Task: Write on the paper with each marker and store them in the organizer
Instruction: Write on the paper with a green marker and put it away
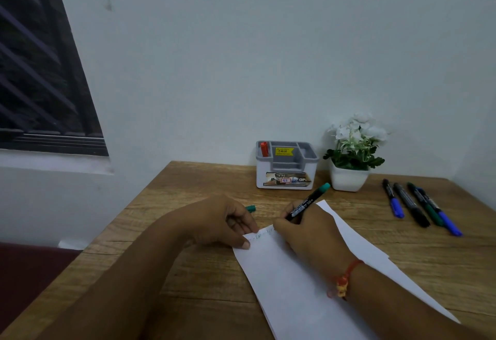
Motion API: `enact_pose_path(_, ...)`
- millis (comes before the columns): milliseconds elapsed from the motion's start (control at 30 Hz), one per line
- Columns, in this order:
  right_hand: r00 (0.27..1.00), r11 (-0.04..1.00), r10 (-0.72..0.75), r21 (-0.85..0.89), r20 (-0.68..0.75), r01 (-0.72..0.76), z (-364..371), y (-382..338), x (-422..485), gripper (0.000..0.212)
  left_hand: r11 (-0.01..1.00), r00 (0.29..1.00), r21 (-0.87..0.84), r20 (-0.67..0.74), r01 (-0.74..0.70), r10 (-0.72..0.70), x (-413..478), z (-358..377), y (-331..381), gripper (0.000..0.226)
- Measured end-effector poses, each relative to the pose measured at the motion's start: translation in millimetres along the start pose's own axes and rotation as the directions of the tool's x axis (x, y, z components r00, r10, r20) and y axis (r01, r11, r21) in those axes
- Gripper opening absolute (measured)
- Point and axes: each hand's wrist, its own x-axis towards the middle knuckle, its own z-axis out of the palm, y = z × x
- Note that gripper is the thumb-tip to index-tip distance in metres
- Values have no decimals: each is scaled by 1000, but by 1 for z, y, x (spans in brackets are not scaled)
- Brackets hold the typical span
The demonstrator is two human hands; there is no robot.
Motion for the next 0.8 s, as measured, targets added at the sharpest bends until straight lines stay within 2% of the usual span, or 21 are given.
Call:
enact_pose_path(167, 1000, 1000, 8, 26, 15, -8, -2, 0, 1, 11, 1000, 1000, 14, 0, 17, -17, -1, 0, 5, 34)
enact_pose_path(233, 998, 975, 46, 217, 29, -52, -6, 0, 2, 9, 999, 1000, 22, 2, 24, -24, -2, -1, 7, 33)
enact_pose_path(300, 995, 873, 81, 478, 49, -95, -10, -1, 1, 12, 999, 1000, 23, -4, 30, -30, -3, 1, 9, 32)
enact_pose_path(400, 995, 762, 90, 641, 39, -94, -19, -6, -3, 12, 999, 999, 31, -20, 36, -35, -5, 1, 9, 30)
enact_pose_path(467, 996, 755, 79, 650, 48, -91, -23, -9, -5, 14, 999, 998, 18, -62, 28, -27, -6, 1, 10, 26)
enact_pose_path(533, 995, 753, 79, 651, 61, -99, -26, -10, -4, 21, 999, 973, -44, -228, 8, -18, -6, 2, 12, 21)
enact_pose_path(600, 997, 792, 65, 607, 31, -70, -27, -9, -4, 23, 998, 897, -58, -442, -13, -14, -2, 5, 11, 20)
enact_pose_path(633, 999, 817, 44, 575, 7, -40, -28, -7, -3, 22, 1000, 859, 18, -512, 13, -2, 2, 6, 10, 23)
enact_pose_path(667, 1000, 840, 22, 543, -15, -10, -28, -5, -3, 20, 990, 838, 127, -545, 63, 17, 4, 7, 7, 28)
enact_pose_path(733, 998, 884, -26, 465, -56, 49, -30, -3, -2, 16, 945, 850, 290, -526, 149, 27, 9, 8, 2, 39)
enact_pose_path(800, 995, 908, -58, 410, -83, 87, -30, -2, -2, 16, 929, 875, 321, -483, 186, -9, 12, 8, -2, 39)
